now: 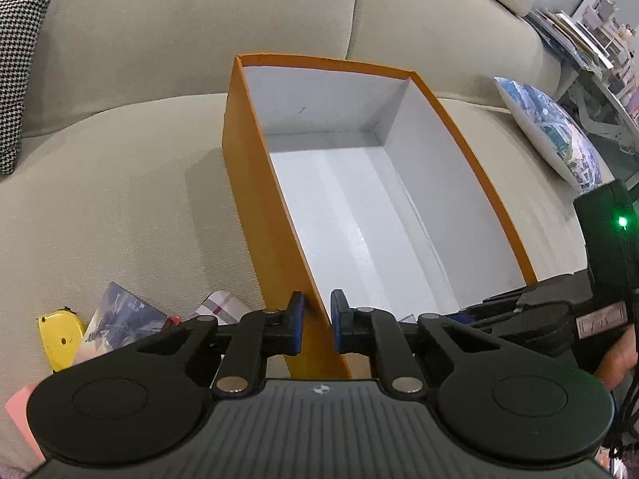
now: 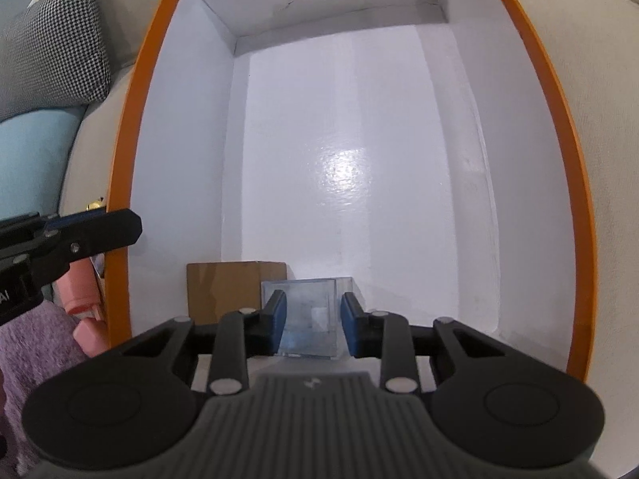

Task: Organize rigid objects
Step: 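Withdraw both tools from the box back toward the items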

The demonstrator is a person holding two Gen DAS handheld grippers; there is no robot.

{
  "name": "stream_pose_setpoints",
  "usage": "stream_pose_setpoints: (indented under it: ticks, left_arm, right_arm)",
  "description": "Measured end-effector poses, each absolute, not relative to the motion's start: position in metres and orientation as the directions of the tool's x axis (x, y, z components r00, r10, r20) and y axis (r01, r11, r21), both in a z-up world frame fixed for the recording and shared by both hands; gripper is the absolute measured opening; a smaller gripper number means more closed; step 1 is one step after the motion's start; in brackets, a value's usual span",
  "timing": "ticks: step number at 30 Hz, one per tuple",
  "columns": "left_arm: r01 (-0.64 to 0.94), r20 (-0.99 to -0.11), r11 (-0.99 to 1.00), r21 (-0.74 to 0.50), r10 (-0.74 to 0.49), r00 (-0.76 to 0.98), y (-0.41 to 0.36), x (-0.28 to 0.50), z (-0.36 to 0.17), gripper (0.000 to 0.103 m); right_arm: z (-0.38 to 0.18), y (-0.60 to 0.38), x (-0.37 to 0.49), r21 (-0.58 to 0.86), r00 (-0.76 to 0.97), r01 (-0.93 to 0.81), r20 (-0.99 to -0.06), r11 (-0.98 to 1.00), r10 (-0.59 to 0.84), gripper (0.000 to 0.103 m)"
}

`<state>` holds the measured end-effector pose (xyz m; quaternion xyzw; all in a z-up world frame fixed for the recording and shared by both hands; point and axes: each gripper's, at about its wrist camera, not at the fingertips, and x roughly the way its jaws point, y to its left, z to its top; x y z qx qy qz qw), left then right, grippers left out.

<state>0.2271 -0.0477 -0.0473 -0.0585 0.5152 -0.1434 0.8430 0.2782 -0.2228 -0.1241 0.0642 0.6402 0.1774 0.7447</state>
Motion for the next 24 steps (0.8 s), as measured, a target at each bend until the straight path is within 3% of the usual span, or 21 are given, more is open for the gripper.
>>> stream_pose_setpoints:
  ticks: [6, 13, 19, 22, 24]
  left_arm:
    - [0.187, -0.845, 0.956, -0.225, -0.287, 0.452, -0.046, 0.217, -0.041, 0.020]
    - [0.199, -0.827, 0.961, -0.191, -0.266, 0.495, -0.036, 0.189, -0.030, 0.021]
    - [0.199, -0.830, 0.959, -0.203, -0.276, 0.484, -0.018, 0.167, -0.024, 0.021]
    - [0.182, -0.842, 0.963, -0.198, -0.262, 0.471, -0.006, 0.156, -0.026, 0.021]
    - [0.170, -0.850, 0.966, -0.197, -0.255, 0.461, 0.003, 0.148, -0.028, 0.021]
  right_arm:
    - [-0.107, -0.210, 0.259, 0.182, 0.242, -0.271, -0.938, 0.945, 0.249, 0.037]
    - [-0.072, -0.213, 0.222, 0.093, 0.440, -0.265, -0.874, 0.960, 0.206, 0.039]
    - [-0.042, -0.205, 0.184, 0.116, 0.553, -0.280, -0.792, 0.953, 0.258, 0.040]
    - [-0.032, -0.194, 0.167, 0.163, 0.564, -0.308, -0.762, 0.937, 0.318, 0.049]
    - [-0.029, -0.183, 0.158, 0.170, 0.566, -0.326, -0.753, 0.930, 0.336, 0.049]
